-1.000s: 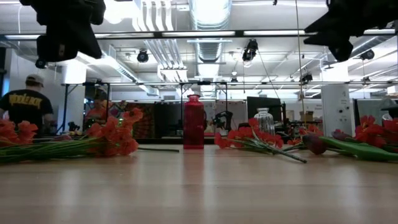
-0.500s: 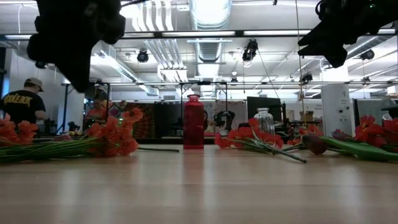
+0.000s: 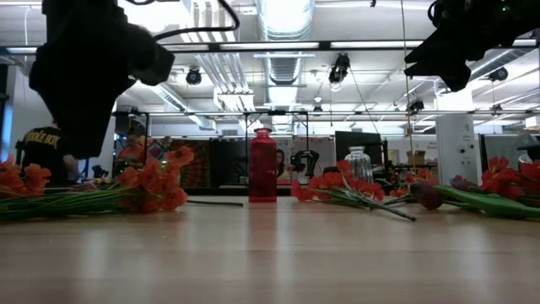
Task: Sort flowers into vase by color
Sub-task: Put the bottom right orange flowers into the red vase
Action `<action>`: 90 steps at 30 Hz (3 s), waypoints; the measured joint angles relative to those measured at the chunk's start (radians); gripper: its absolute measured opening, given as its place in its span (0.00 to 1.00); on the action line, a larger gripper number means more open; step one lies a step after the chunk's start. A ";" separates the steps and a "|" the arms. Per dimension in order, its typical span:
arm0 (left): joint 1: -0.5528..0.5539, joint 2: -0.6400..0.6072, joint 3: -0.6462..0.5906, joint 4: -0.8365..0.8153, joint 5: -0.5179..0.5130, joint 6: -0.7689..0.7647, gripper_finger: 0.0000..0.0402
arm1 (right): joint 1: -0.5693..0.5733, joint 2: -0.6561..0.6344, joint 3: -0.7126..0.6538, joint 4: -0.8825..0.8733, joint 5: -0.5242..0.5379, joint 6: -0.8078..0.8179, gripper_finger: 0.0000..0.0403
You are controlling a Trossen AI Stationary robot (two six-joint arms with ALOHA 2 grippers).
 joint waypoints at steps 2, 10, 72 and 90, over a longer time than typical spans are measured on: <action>0.000 0.002 -0.007 0.000 -0.001 -0.001 0.46 | 0.000 0.000 0.000 -0.001 0.000 0.000 0.32; 0.002 0.002 -0.052 0.005 -0.034 -0.027 0.47 | 0.000 0.000 0.000 -0.004 0.000 -0.001 0.32; 0.021 0.108 -0.084 0.126 -0.119 -0.028 0.09 | 0.000 0.000 -0.001 -0.004 -0.007 -0.012 0.32; 0.016 -0.056 0.023 0.178 -0.317 0.279 0.09 | 0.000 -0.002 -0.001 -0.005 -0.007 -0.020 0.32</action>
